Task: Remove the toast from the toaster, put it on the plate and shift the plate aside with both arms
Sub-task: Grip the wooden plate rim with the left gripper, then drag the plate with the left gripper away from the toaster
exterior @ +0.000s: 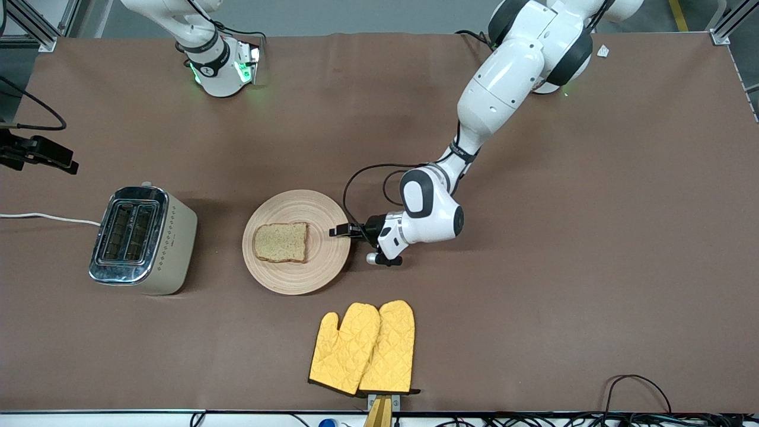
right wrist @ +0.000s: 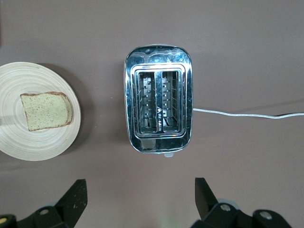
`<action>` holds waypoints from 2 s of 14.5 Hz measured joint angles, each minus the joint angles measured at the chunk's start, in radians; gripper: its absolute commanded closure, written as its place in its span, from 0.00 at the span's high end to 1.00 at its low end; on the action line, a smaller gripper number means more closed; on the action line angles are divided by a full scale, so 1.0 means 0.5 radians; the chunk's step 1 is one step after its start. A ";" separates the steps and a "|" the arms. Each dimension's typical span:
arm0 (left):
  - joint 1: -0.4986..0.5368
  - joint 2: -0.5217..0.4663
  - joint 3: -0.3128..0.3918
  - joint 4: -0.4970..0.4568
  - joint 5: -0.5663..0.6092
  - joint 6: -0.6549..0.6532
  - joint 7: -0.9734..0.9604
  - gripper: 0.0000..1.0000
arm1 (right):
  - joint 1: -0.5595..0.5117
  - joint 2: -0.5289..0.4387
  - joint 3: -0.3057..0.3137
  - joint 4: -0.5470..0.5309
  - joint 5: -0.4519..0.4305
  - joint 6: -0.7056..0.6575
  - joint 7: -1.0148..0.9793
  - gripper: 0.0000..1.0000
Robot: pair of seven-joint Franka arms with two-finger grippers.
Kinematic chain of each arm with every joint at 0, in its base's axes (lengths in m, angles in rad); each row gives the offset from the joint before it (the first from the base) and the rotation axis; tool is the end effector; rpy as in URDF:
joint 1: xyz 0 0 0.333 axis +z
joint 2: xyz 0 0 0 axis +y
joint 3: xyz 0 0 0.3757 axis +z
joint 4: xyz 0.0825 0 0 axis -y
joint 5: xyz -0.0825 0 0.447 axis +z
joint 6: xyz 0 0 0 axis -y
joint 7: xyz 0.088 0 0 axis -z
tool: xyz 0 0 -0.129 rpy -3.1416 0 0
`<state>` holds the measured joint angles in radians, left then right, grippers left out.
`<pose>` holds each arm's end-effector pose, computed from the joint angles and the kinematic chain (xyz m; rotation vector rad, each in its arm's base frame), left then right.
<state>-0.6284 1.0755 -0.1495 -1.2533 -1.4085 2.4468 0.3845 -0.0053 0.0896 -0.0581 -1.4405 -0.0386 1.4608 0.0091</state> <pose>0.6303 -0.5921 0.0911 2.1119 0.0695 -0.1505 0.6364 -0.0438 0.6659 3.0957 -0.1167 -0.1089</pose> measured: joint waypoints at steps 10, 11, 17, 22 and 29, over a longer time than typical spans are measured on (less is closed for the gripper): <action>0.125 -0.145 0.030 -0.049 0.020 -0.010 0.187 0.00 | 0.005 -0.001 0.016 0.000 -0.001 -0.016 -0.001 1.00; 0.180 -0.221 0.033 -0.126 0.036 -0.054 0.191 0.00 | 0.005 -0.002 0.016 0.000 -0.001 -0.017 -0.001 1.00; 0.824 -0.579 0.049 -0.628 0.377 -0.716 0.409 0.00 | 0.041 -0.002 0.023 0.000 -0.001 -0.028 -0.001 1.00; 1.537 -0.595 0.047 -0.662 0.934 -1.147 0.686 0.00 | 0.046 -0.002 0.014 0.000 -0.002 -0.044 -0.001 1.00; 2.103 -0.557 0.046 -0.689 1.100 -1.346 1.120 0.00 | 0.046 -0.002 0.013 0.000 -0.002 -0.057 -0.001 1.00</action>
<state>0.4231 0.7970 -0.1265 -1.5979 -0.8587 1.7739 0.9446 0.0179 0.0888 -0.0516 -1.4404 -0.0395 1.4323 0.0088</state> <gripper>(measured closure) 0.907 0.000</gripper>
